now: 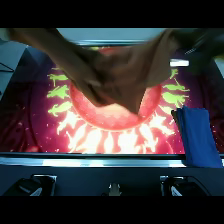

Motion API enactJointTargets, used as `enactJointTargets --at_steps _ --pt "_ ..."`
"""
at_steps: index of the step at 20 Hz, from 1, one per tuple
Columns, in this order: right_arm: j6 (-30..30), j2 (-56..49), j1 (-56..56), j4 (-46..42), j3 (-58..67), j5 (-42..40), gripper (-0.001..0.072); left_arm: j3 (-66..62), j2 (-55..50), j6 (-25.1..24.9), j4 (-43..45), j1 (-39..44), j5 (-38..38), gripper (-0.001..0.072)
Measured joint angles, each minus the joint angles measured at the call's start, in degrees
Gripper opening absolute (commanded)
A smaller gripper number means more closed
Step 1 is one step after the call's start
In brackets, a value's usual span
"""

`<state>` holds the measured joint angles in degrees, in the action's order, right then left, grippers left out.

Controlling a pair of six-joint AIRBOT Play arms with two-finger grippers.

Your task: Fold the shirts.

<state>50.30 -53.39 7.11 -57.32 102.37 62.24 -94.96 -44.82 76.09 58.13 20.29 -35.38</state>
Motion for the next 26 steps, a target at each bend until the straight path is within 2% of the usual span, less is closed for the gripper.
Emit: enactJointTargets --at_steps 3,8,13,15,17,20,23,26 --pt "6.6 5.62 -0.11 -4.28 6.86 -1.14 0.0018 -6.49 2.14 -0.07 0.9 -0.15 4.81 0.0022" --pt "15.28 7.54 -0.11 -8.31 10.23 7.08 0.0019 -9.55 2.27 -0.07 7.37 -0.35 8.41 0.0023" --pt "19.78 0.31 -0.11 -9.01 10.4 21.07 0.0019 -10.12 -2.64 1.27 12.33 -2.51 9.25 0.0023" --pt "20.13 -4.61 -0.09 -8.61 8.94 23.71 0.0019 -10.23 -6.97 1.75 12.9 -3.67 9.42 0.0023" --pt "20.44 -9.88 -0.11 -8.61 6.54 21.7 0.0019 -10.23 -13.46 1.99 13.53 -4.87 9.42 0.0023" --pt "22.36 -19.19 -0.09 -7.74 2.73 13.29 0.0019 -10.25 -25.31 2.19 13.86 -6.12 8.81 0.0024" --pt "24.72 -29.31 -0.11 -6.67 0.63 7.58 0.0019 -10.19 -37.44 2.56 13.88 -6.36 5.31 0.0024" --pt "26.05 -37.57 -0.11 -6.08 -0.11 5.22 0.0019 -10.27 -47.23 6.64 12.74 -6.14 -0.04 0.0026"
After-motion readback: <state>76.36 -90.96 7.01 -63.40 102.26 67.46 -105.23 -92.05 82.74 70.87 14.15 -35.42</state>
